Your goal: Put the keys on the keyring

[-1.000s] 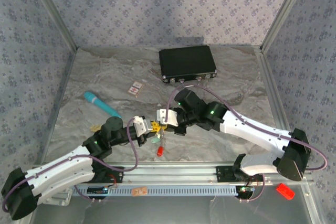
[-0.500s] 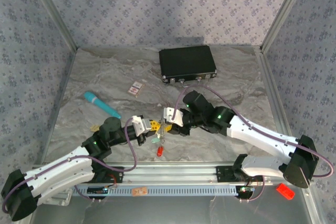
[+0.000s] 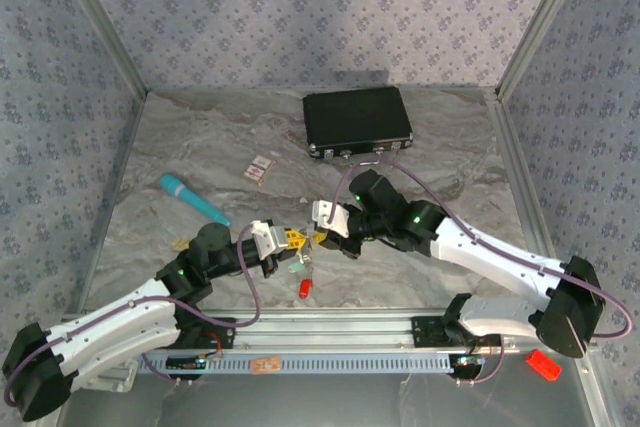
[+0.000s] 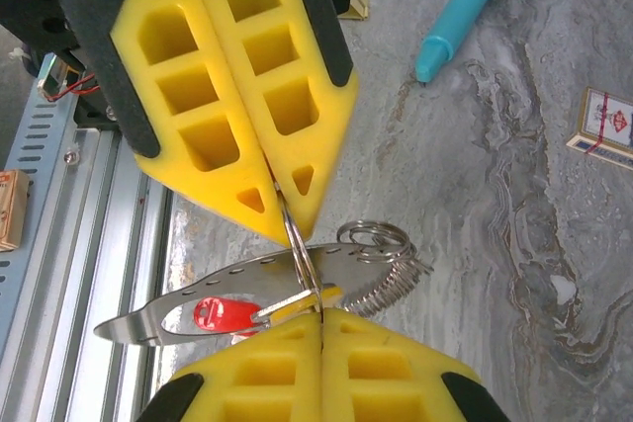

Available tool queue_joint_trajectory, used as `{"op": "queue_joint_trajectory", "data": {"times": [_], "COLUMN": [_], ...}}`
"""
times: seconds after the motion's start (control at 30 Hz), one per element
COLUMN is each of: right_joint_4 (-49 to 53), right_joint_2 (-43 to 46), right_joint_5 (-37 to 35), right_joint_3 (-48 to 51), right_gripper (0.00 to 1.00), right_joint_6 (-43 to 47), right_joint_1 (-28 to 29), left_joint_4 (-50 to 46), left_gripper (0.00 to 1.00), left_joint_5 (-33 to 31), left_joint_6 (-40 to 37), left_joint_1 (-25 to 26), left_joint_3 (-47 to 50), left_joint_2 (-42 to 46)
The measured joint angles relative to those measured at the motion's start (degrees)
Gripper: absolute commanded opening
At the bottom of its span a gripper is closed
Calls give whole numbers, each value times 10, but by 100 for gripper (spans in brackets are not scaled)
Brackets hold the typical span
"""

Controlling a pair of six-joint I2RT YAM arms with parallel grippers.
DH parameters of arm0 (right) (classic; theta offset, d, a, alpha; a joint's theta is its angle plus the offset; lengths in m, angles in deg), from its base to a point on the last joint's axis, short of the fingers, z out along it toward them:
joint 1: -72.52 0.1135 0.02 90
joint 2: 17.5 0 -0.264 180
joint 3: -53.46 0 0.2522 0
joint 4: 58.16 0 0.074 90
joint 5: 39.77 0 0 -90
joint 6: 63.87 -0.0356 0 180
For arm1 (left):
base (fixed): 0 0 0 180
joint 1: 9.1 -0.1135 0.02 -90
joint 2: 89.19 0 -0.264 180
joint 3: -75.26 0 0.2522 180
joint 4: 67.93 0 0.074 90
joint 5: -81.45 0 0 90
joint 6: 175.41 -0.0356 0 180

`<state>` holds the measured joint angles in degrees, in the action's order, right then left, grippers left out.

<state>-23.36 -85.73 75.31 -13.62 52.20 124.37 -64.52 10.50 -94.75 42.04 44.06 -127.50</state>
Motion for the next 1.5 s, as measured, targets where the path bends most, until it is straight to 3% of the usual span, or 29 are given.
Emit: {"op": "queue_joint_trajectory", "data": {"times": [0.37,0.5,0.67,0.87,1.13,1.5], "right_joint_4": [-5,-9,-28,-44,-50,-61], "right_joint_2": [-10,-7,23,36,27,3], "right_joint_5": [9,9,12,18,20,37], "right_joint_3": [0,2,25,28,28,28], "right_gripper": [0,16,23,22,10,14], "right_joint_6": [-2,-7,-14,-15,-17,-19], "right_joint_1": [0,-2,-4,-4,-3,-3], "left_joint_4": [32,37,44,54,56,60], "left_gripper": [0,0,0,0,0,0], "left_joint_5": [11,11,11,11,16,24], "left_joint_6": [9,9,9,9,11,11], "left_joint_1": [0,0,0,0,0,0], "left_joint_3": [7,8,8,8,8,9], "left_joint_2": [-4,-4,-4,-5,-5,-8]}}
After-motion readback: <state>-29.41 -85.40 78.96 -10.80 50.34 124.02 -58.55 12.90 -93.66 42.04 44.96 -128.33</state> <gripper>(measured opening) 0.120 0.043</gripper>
